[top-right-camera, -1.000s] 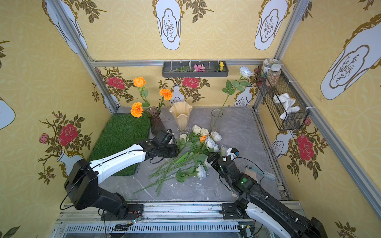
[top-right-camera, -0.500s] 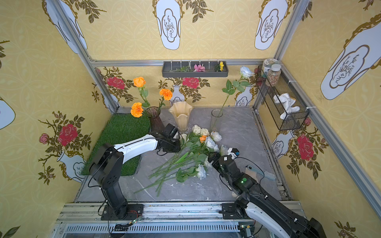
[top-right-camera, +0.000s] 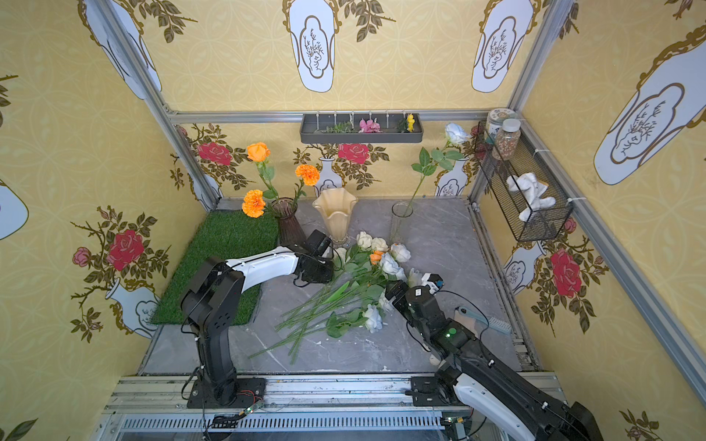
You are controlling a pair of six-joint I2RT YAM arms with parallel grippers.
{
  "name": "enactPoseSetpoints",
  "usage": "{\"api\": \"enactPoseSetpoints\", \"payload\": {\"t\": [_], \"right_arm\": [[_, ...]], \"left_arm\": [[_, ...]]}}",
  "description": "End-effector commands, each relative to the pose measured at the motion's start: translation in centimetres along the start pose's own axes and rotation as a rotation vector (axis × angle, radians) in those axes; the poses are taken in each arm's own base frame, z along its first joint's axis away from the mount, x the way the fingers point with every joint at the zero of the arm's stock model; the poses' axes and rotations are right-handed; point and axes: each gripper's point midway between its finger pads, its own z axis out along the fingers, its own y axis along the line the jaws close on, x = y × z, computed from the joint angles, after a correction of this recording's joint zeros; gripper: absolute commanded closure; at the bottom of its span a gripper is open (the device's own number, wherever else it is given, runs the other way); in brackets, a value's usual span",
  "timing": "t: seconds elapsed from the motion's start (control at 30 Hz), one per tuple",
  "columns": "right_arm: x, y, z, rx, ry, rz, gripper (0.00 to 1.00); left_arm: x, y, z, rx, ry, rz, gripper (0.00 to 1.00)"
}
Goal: Arrange the flowers in different vases according to their colors
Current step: Pick up the flower at the center of the board.
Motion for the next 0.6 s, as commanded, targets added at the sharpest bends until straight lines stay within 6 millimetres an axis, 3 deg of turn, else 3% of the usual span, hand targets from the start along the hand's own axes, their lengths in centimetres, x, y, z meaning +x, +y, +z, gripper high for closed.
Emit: {"api": "enactPoseSetpoints", "payload": {"t": [0.0, 0.3, 0.4, 0.57], "right_arm": [[-0.4, 0.9, 0.0, -0.036, -0.017, 0.006, 0.03], [-0.4, 0.9, 0.0, -0.035, -0.014, 0.009, 0.03], [-0.4, 0.9, 0.0, -0.035, -0.015, 0.008, 0.03], [-0.4, 0.9, -0.1, -0.037, -0.016, 0.011, 0.03]], "left_arm": [[0.1, 0.2, 0.8, -0.010, 0.013, 0.007, 0.75], [0.8, 0.5, 1.9, -0.015, 0.044, -0.002, 0.60], [0.7, 1.0, 1.9, -0.043, 0.039, 0.003, 0.61], [0.5, 1.1, 1.6, -0.070, 0.020, 0.025, 0.70]]}}
